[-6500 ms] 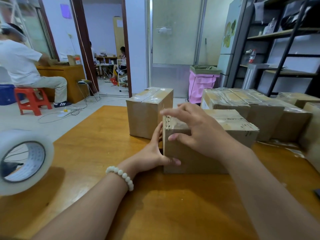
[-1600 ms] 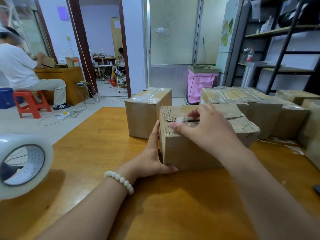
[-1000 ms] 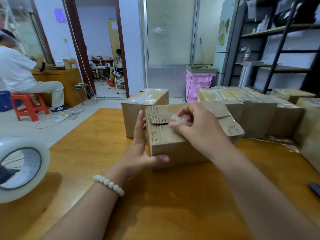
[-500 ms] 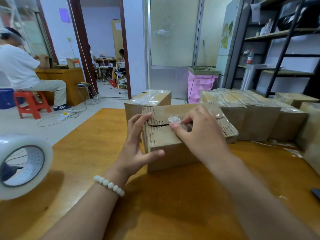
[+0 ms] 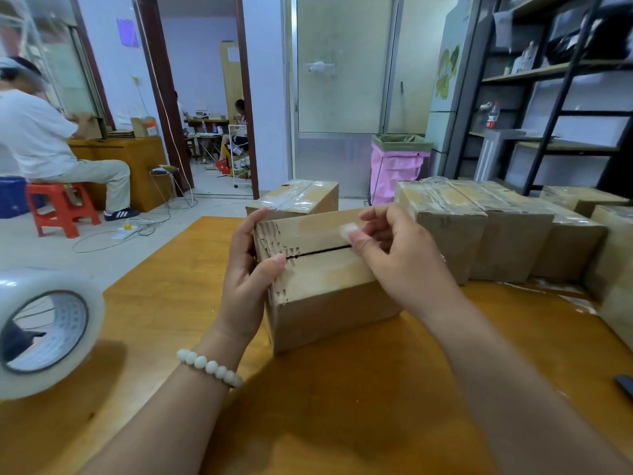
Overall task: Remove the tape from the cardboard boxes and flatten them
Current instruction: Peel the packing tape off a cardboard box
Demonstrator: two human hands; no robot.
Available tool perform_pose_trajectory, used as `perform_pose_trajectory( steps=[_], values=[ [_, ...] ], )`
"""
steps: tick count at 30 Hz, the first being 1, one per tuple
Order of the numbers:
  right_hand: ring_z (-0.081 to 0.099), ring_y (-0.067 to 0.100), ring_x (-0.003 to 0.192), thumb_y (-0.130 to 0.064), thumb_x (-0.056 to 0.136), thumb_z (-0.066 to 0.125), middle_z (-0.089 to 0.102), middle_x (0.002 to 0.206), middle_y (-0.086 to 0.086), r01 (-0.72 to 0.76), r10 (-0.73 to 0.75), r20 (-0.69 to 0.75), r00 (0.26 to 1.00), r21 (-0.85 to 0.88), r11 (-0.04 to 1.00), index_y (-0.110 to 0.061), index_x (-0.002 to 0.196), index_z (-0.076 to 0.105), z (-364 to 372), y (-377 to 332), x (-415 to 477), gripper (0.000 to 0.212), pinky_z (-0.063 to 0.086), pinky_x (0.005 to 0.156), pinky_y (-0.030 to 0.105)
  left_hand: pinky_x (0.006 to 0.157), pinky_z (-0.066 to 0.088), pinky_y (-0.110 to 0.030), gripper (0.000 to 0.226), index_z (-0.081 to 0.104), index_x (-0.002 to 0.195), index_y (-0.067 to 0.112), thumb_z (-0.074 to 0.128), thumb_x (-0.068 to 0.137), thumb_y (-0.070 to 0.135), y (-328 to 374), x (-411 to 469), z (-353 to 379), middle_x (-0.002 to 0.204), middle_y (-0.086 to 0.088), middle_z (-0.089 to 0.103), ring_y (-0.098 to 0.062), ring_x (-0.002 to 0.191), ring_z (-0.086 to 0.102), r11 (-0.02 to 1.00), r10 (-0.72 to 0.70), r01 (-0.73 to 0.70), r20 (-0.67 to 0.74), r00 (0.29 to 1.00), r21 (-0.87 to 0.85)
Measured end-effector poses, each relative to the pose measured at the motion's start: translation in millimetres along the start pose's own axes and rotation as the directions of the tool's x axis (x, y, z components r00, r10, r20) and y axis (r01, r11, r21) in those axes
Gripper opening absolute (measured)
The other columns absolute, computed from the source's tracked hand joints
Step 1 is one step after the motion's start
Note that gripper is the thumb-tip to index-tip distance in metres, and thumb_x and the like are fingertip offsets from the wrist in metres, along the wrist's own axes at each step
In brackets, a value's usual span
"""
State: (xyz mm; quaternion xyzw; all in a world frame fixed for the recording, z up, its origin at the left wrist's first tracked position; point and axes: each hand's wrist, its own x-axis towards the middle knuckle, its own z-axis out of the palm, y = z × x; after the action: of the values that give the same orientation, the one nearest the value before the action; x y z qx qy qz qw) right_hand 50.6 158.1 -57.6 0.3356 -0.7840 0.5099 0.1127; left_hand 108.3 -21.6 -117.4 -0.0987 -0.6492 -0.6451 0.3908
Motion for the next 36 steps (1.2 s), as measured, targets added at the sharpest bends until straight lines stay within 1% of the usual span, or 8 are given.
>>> perform_pose_trajectory(
  steps=[4,7,12,15,19,24,31,36],
  values=[
    [0.034,0.006,0.097,-0.051,0.086,0.058,0.044,0.101,-0.011,-0.016,0.019,0.002,1.0,-0.429,0.903,-0.029,0.09,0.053,2,3,-1,0.024,0.03,0.081,0.027,0.075,0.051,-0.02,0.06,0.048,0.124,0.027,0.059,0.065,0.031,3,-1,3,0.108,0.002,0.055,-0.007,0.095,0.059,0.999,0.05,-0.05,-0.022,0.999,0.007],
    [0.04,0.008,0.095,-0.042,0.085,0.064,0.046,0.092,-0.012,0.022,-0.034,-0.034,0.999,-0.297,0.954,-0.028,0.076,0.05,12,5,-3,0.022,0.032,0.082,0.029,0.075,0.05,-0.023,0.057,0.048,0.123,0.027,0.055,0.066,0.028,3,-1,1,0.103,0.008,0.055,-0.006,0.093,0.056,0.993,0.113,-0.112,-0.047,0.992,0.032],
    [0.042,-0.001,0.072,-0.015,0.09,0.06,0.04,0.082,-0.01,-0.042,0.017,-0.256,0.966,-0.09,0.995,-0.021,0.072,0.043,7,18,5,0.026,0.034,0.063,0.006,0.066,0.048,-0.021,0.05,0.052,0.112,0.027,0.052,0.062,0.027,3,-1,-5,0.089,0.01,0.051,-0.003,0.079,0.05,0.989,0.136,-0.126,-0.121,0.983,0.083],
    [0.042,0.004,0.071,-0.011,0.088,0.058,0.04,0.082,-0.009,-0.046,0.0,-0.224,0.975,-0.203,0.978,-0.016,0.078,0.046,8,27,7,0.017,0.035,0.059,0.012,0.061,0.045,-0.018,0.037,0.053,0.104,0.02,0.051,0.068,0.025,2,-1,-5,0.081,0.019,0.052,-0.002,0.072,0.048,0.975,0.193,-0.183,-0.071,0.979,0.129],
    [0.039,0.012,0.079,-0.027,0.087,0.058,0.038,0.088,-0.006,0.144,-0.174,-0.053,0.983,-0.357,0.923,-0.019,0.083,0.043,16,28,1,0.017,0.029,0.061,0.014,0.061,0.043,-0.019,0.031,0.054,0.1,0.019,0.05,0.07,0.025,0,0,-5,0.081,0.021,0.052,-0.003,0.072,0.046,0.962,0.228,-0.212,-0.078,0.97,0.174],
    [0.042,0.01,0.091,-0.069,0.084,0.027,0.045,0.096,-0.007,0.222,-0.231,0.01,0.973,-0.317,0.922,-0.019,0.092,0.055,20,25,-1,0.057,0.036,0.069,0.018,0.062,0.044,-0.02,0.031,0.056,0.099,0.021,0.051,0.068,0.026,0,2,-7,0.08,0.02,0.055,-0.004,0.073,0.048,0.97,0.209,-0.185,-0.151,0.966,0.16],
    [0.045,0.012,0.091,-0.048,0.084,0.063,0.047,0.091,-0.01,0.089,-0.107,-0.064,0.992,-0.24,0.967,-0.024,0.086,0.05,29,27,-2,0.028,0.038,0.082,0.031,0.062,0.045,-0.019,0.032,0.056,0.1,0.02,0.051,0.069,0.027,0,2,-6,0.082,0.018,0.056,-0.004,0.074,0.049,0.969,0.2,-0.172,-0.155,0.968,0.176],
    [0.046,0.007,0.072,-0.017,0.084,0.07,0.048,0.081,-0.003,-0.048,0.046,-0.285,0.957,-0.001,0.999,-0.017,0.075,0.047,13,33,6,0.025,0.037,0.063,0.011,0.061,0.044,-0.024,0.03,0.056,0.099,0.021,0.051,0.069,0.026,0,1,-9,0.08,0.015,0.053,-0.009,0.072,0.047,0.959,0.223,-0.19,-0.149,0.963,0.208]
  ],
)
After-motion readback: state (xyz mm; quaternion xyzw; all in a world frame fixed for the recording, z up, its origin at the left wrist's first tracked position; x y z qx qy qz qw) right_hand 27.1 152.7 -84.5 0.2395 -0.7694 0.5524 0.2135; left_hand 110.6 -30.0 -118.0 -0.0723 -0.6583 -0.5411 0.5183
